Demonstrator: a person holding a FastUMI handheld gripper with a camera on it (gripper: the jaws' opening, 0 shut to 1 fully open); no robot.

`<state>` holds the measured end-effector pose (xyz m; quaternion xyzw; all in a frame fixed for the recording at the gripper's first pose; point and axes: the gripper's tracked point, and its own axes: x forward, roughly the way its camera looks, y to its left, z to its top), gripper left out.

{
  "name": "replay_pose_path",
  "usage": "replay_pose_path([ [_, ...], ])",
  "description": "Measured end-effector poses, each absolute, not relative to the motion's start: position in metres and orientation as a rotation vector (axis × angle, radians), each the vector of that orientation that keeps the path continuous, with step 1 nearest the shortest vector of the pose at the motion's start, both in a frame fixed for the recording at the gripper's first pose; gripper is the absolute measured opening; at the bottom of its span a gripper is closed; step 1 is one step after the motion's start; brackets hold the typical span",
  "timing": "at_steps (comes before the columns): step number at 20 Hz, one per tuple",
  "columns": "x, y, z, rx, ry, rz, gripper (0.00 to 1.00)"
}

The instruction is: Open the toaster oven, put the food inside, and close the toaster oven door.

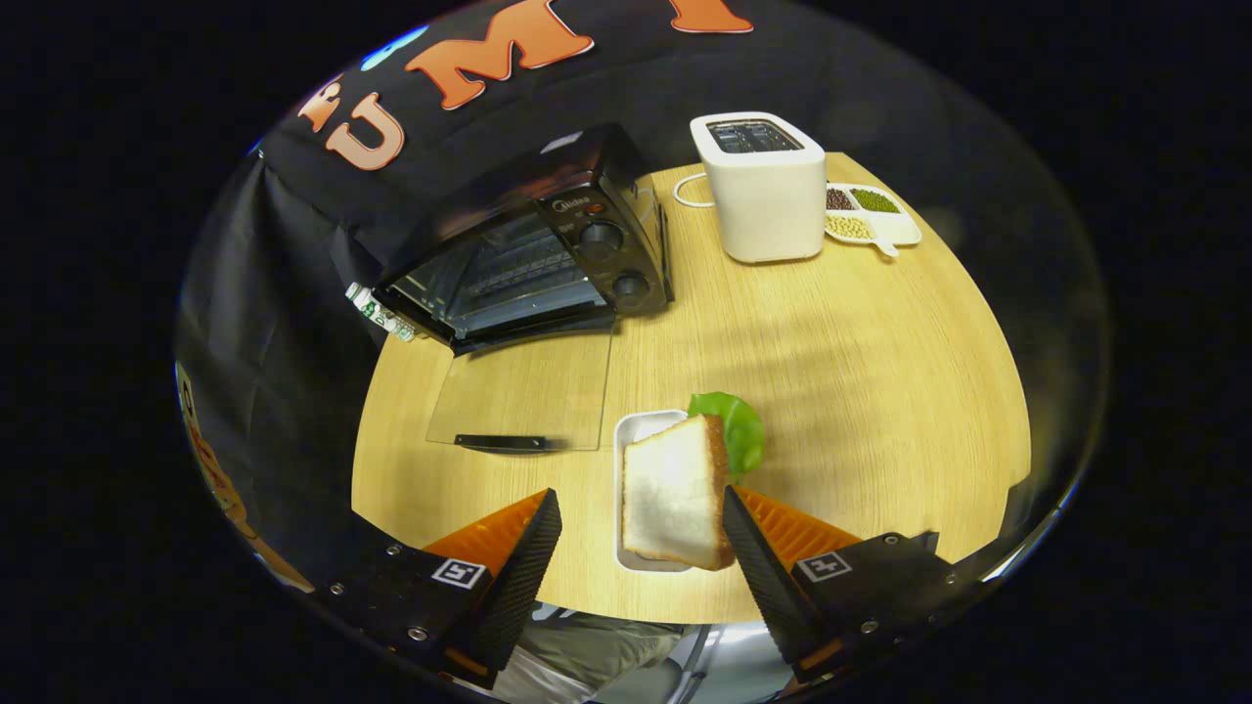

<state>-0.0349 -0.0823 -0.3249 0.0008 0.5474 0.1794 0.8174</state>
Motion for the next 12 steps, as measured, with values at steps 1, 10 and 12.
replay_pose_path([
  [1,-0.03,-0.09,-0.33,-0.012,1.184,0.372,0.99],
  [10,-0.013,-0.102,-0.363,0.051,1.33,0.396,0.95],
  [12,-0.019,-0.102,-0.367,0.043,1.355,0.413,0.78],
])
